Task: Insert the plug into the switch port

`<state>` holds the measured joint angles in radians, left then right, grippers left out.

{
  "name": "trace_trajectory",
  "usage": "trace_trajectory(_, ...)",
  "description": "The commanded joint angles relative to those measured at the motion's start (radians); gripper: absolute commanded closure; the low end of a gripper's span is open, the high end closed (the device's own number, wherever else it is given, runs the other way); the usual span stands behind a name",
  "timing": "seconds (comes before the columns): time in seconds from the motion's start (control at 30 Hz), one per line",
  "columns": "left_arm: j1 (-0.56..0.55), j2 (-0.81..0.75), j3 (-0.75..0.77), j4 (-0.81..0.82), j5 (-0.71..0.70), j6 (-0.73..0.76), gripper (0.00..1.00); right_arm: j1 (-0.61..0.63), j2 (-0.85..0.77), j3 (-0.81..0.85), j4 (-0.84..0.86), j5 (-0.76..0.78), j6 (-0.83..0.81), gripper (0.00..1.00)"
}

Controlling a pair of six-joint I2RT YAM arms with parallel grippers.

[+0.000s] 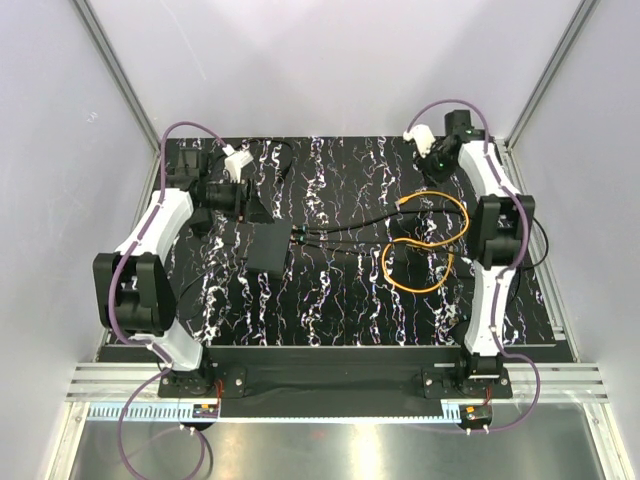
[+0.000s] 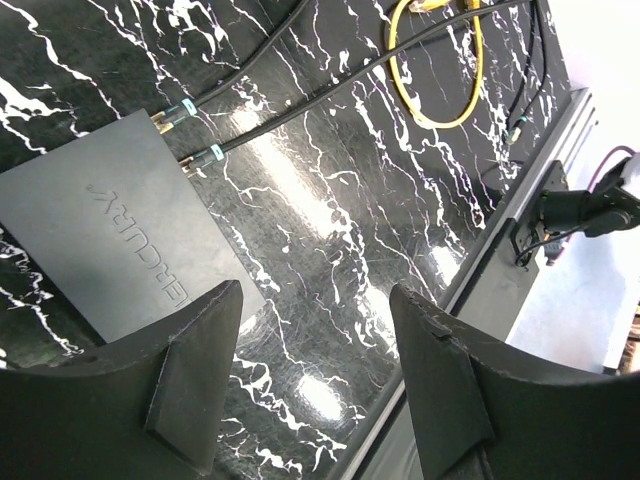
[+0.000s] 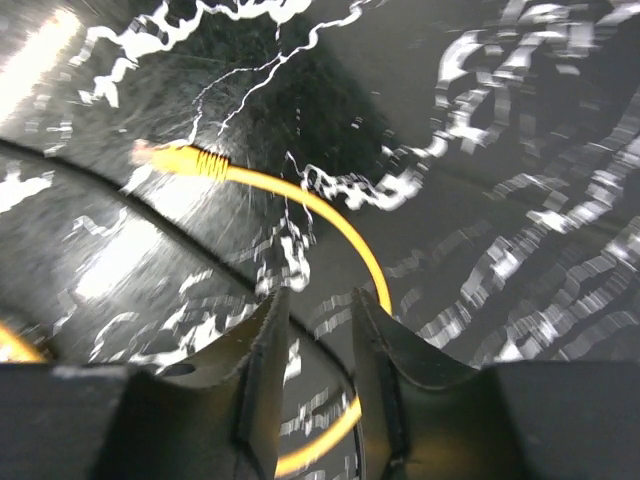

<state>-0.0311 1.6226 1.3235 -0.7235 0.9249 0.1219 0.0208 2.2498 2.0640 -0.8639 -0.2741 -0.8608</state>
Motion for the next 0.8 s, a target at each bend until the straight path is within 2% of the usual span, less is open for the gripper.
trace_trajectory(0.0,0.000,0.005,0.045,0.038,0.063,-0.007,0.35,0.024,0.062,0.080,-0.026,-0.031,-0.066,0.61)
trace_trajectory(0.17,0.000,0.034,0.063,0.036,0.071,-0.019,0.34,0.045,0.088,0.033,0.037,-0.076,-0.138,0.51)
trace_trajectory(0.33,0.000,0.046,0.068,0.036,0.057,-0.021,0.35,0.068,0.131,0.025,0.074,-0.074,-0.147,0.48)
trace_trajectory(0.67,0.000,0.057,0.075,0.030,0.051,-0.021,0.35,0.090,0.217,0.079,0.033,-0.088,-0.185,0.50)
trace_trajectory(0.77,0.002,0.062,0.080,0.027,0.049,-0.019,0.35,0.094,0.234,0.081,0.010,-0.091,-0.214,0.58)
